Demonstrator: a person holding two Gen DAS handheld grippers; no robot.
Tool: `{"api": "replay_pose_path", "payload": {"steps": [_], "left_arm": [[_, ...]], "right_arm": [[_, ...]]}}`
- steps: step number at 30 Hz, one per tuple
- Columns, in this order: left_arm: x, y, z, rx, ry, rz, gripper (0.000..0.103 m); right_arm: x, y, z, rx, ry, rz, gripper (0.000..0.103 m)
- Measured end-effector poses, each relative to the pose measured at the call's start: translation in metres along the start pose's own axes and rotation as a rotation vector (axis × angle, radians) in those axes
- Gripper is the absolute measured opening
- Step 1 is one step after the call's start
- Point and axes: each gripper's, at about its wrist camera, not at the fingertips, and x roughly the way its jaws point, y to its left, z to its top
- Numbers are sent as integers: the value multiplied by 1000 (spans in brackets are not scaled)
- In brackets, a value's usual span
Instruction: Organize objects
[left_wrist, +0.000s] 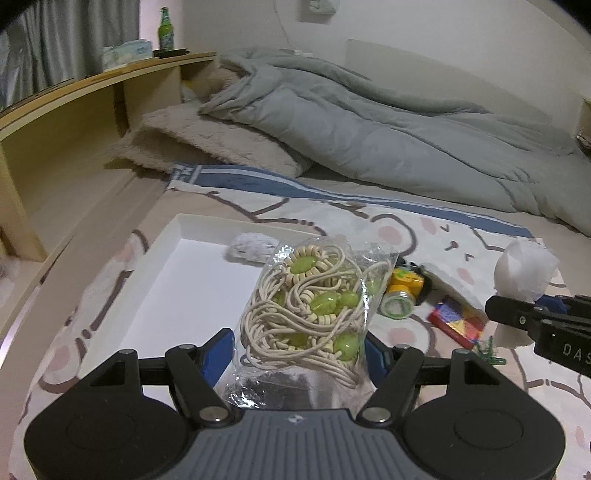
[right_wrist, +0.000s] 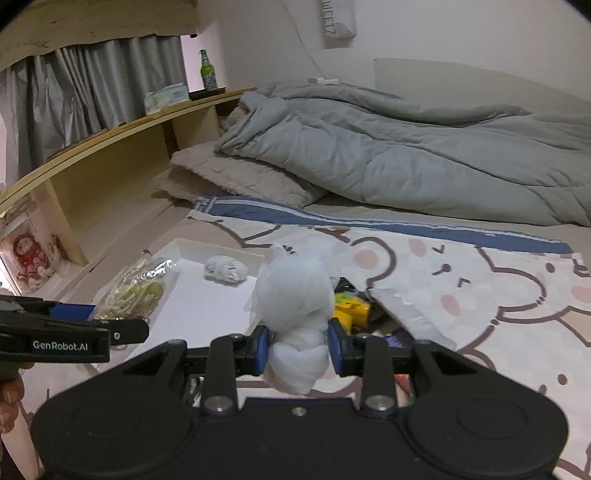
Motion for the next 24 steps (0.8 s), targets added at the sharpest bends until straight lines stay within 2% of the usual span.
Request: {"api": "replay_pose_path", "payload": {"steps": [11, 15, 21, 24], "left_arm": [[4, 48, 0, -44, 7, 79, 72], [5, 58, 4, -25, 6, 107, 72], [18, 69, 19, -5, 53, 145, 72], [27, 75, 28, -10, 91, 166, 72]], "right_arm": [[23, 32, 6, -44, 8, 52, 34], [27, 44, 12, -74, 0, 80, 34], [44, 65, 31, -120, -1, 114, 34], [61, 72, 40, -116, 28, 125, 35]]}}
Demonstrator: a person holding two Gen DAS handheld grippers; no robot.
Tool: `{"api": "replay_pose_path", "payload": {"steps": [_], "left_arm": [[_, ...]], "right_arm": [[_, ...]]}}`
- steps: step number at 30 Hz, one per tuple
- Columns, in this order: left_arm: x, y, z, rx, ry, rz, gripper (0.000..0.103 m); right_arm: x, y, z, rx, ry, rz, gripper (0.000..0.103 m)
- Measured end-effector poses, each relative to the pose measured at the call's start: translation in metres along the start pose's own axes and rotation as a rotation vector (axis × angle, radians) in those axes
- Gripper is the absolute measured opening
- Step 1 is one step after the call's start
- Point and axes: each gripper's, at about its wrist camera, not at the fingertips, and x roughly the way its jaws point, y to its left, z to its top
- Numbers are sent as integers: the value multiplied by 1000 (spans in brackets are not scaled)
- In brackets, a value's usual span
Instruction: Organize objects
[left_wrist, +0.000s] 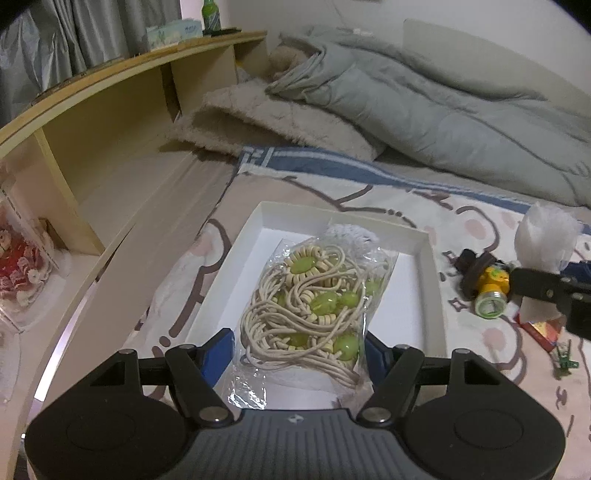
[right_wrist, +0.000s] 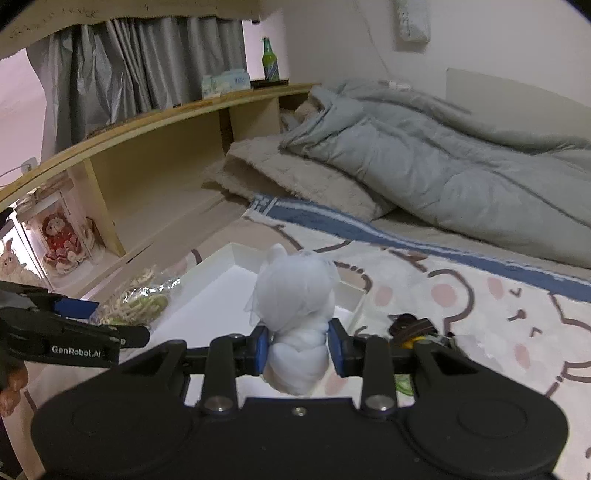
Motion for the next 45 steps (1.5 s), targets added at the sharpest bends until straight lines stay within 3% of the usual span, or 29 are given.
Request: {"api": "replay_pose_path", "payload": {"steps": [5, 19, 25, 38, 41, 45], "left_arm": [[23, 1, 6, 14, 44, 57, 72], [83, -8, -7, 114, 203, 101, 72], [94, -9, -18, 134, 261, 112, 72], [99, -7, -30, 147, 302, 101, 74], [98, -6, -31, 139, 302, 100, 82], [96, -3, -31, 128, 295, 94, 83]], "right_arm": [[32, 5, 6, -2, 84, 25, 35], [93, -1, 3, -19, 235, 131, 35], [108, 0, -6, -24, 287, 134, 35], [116, 6, -14, -41, 309, 134, 35], [115, 6, -14, -13, 291, 138, 52], [113, 8, -12, -17, 292, 139, 52]]}}
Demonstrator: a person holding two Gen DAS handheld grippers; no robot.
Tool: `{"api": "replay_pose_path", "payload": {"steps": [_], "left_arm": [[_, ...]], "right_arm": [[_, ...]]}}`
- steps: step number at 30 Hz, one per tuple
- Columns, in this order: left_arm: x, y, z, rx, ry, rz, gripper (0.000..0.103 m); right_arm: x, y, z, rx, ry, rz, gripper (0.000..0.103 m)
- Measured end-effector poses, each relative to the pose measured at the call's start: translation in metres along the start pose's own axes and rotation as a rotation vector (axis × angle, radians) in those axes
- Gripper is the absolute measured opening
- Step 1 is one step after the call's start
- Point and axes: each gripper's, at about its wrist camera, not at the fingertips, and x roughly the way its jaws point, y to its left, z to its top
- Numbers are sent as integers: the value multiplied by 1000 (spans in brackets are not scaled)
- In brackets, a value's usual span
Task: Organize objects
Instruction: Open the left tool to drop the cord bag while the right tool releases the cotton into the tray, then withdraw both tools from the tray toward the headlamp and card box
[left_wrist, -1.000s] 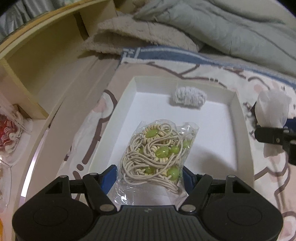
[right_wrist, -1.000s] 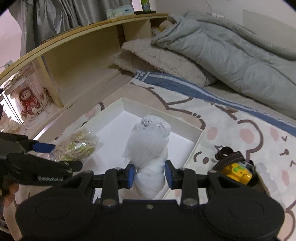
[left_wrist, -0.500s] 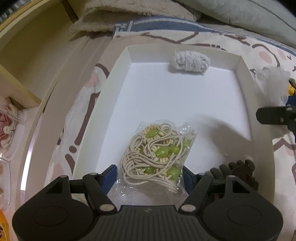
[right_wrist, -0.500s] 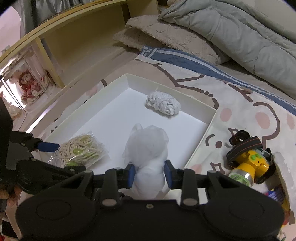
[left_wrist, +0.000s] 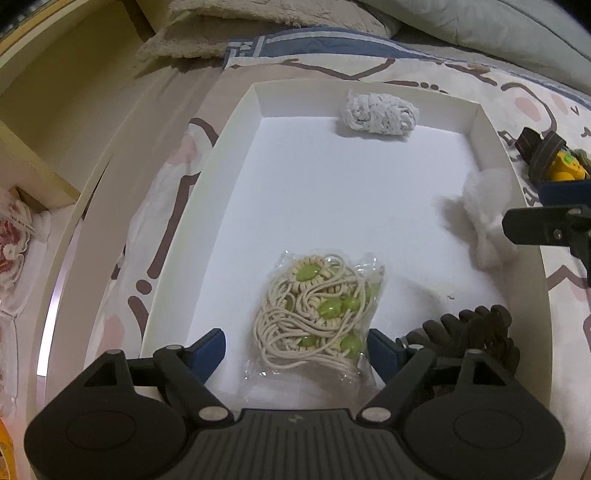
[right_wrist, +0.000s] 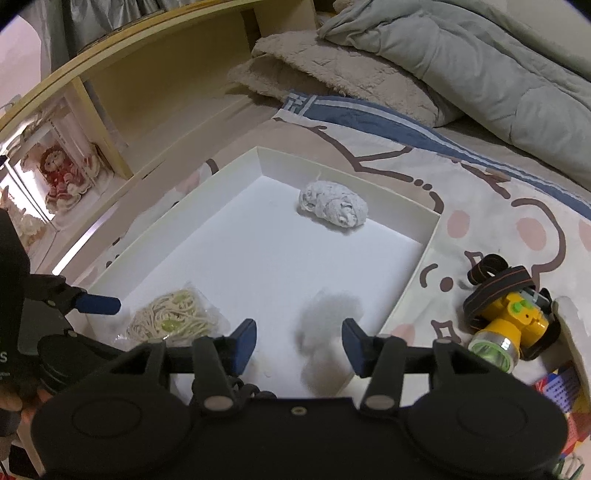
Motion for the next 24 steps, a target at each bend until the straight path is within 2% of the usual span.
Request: {"api": "replay_pose_path", "payload": {"steps": [16, 24], "left_arm": [[-14, 2, 0, -32, -24, -18, 83], [-30, 13, -4, -76, -62, -32, 84]], "right_arm": [[-6, -3, -3, 8, 11, -43, 52], [-23, -3, -4, 5, -18, -64, 58]]}}
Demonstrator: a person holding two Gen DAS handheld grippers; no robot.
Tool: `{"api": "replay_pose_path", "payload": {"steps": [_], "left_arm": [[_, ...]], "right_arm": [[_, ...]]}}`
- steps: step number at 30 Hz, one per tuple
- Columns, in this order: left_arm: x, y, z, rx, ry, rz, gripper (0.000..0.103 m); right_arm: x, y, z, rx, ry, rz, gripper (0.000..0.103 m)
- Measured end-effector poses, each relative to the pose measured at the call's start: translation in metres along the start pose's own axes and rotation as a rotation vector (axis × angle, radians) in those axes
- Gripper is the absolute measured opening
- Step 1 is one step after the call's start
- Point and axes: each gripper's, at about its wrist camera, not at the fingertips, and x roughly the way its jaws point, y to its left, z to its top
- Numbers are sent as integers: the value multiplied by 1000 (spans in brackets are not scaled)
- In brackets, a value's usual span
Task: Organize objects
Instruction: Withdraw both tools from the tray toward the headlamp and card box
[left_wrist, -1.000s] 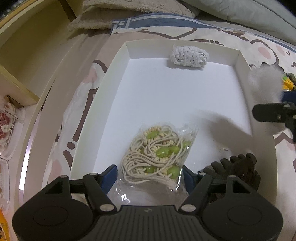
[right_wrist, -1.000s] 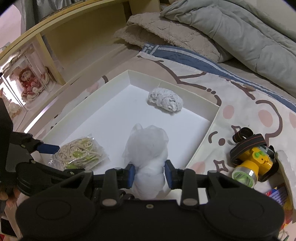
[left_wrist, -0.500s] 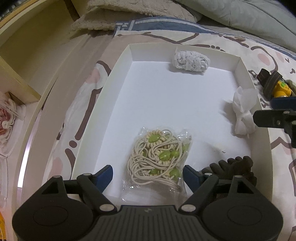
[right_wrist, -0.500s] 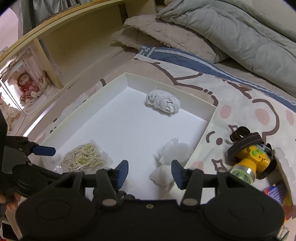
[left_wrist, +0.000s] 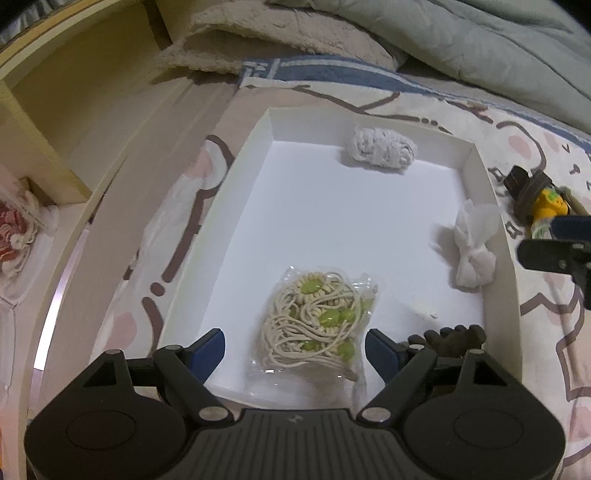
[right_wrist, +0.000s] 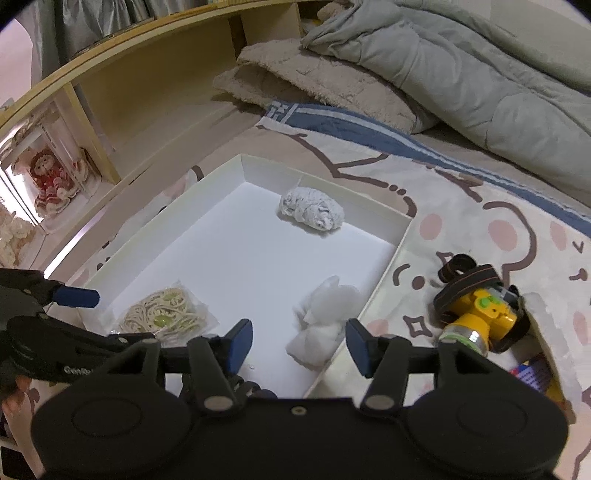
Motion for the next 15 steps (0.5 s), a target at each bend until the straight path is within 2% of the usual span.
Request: {"api": "replay_pose_path", "payload": {"steps": [7, 10, 13, 15], "left_arm": [[14, 11, -2, -38, 24, 51, 84], [21, 13, -1, -62, 34, 47, 89], [34, 1, -5, 3, 62, 59, 92], [37, -6, -6, 38, 52, 84, 93]], "right_arm": [[-8, -4, -2, 22, -11, -15, 59], [-9, -3, -2, 18, -11, -12, 59], [-8, -1, -2, 9, -11, -9, 59], [-7, 0, -2, 7, -9, -6, 59]]}}
